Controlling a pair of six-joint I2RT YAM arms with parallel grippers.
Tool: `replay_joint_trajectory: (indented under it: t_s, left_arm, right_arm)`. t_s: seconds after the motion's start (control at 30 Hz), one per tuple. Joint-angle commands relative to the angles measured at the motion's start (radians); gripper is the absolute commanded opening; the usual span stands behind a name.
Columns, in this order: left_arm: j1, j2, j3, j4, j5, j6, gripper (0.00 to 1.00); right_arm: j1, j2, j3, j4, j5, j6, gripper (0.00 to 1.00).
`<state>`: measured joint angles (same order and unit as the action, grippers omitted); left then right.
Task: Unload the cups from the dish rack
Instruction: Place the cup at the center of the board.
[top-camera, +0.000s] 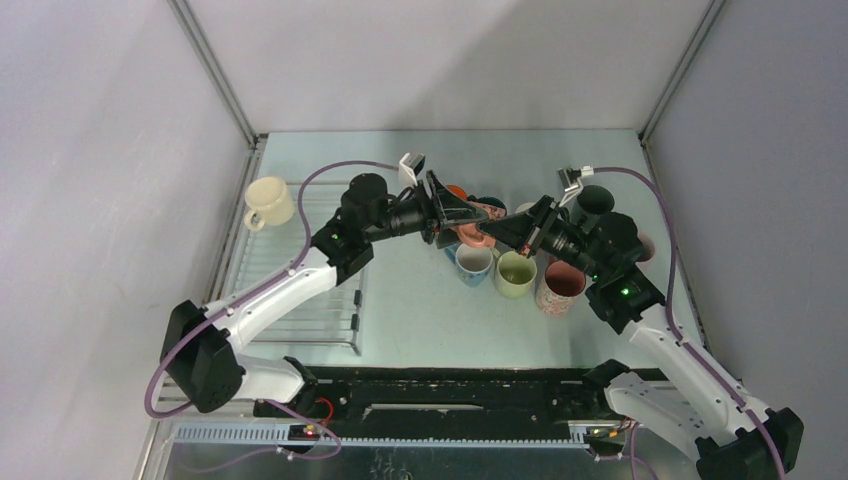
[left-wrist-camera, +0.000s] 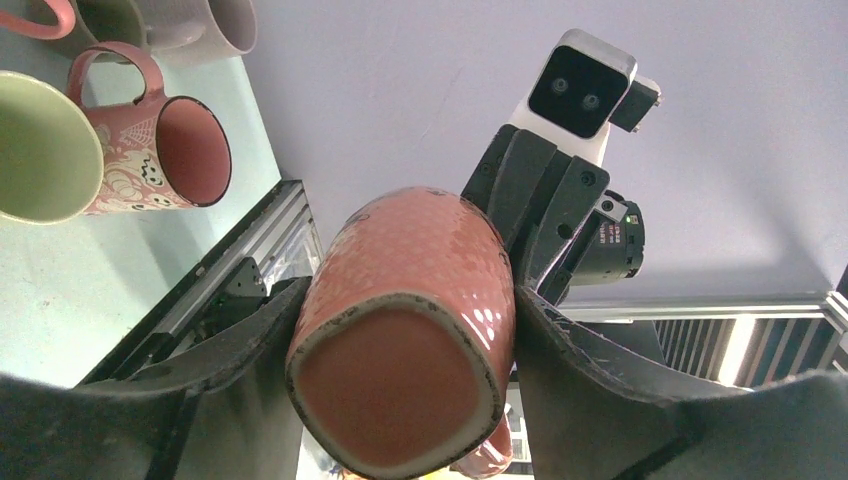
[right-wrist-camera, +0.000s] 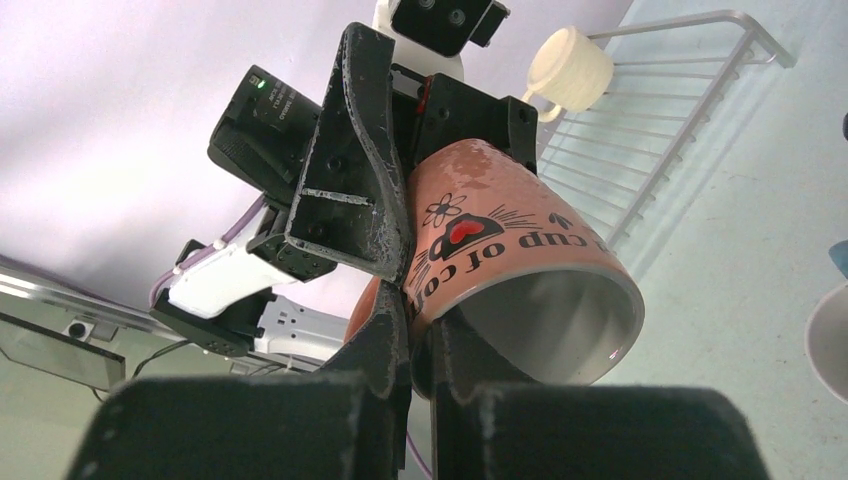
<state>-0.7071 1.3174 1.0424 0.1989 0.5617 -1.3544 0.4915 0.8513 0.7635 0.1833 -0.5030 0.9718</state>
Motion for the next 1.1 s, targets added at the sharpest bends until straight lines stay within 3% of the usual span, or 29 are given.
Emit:
replay_joint_trajectory:
  t_s: [0.0, 0.53, 1.07]
  left_arm:
    - [-0.004, 0.008, -0.029, 0.036, 0.013, 0.020, 0.13]
    - [0.035, -0.001, -0.048, 0.024, 0.013, 0.033, 0.29]
    - [0.064, -0.020, -0.080, 0.106, -0.007, -0.045, 0.87]
  right_arm:
    - [0.005, 0.015, 0.000, -0.014, 0.019, -0.037, 0.00]
    - [0.039, 0.083, 0.007, 0.036, 0.045, -0.026, 0.00]
    - [0.077, 0.141, 0.043, 0.063, 0.076, -0.044, 0.00]
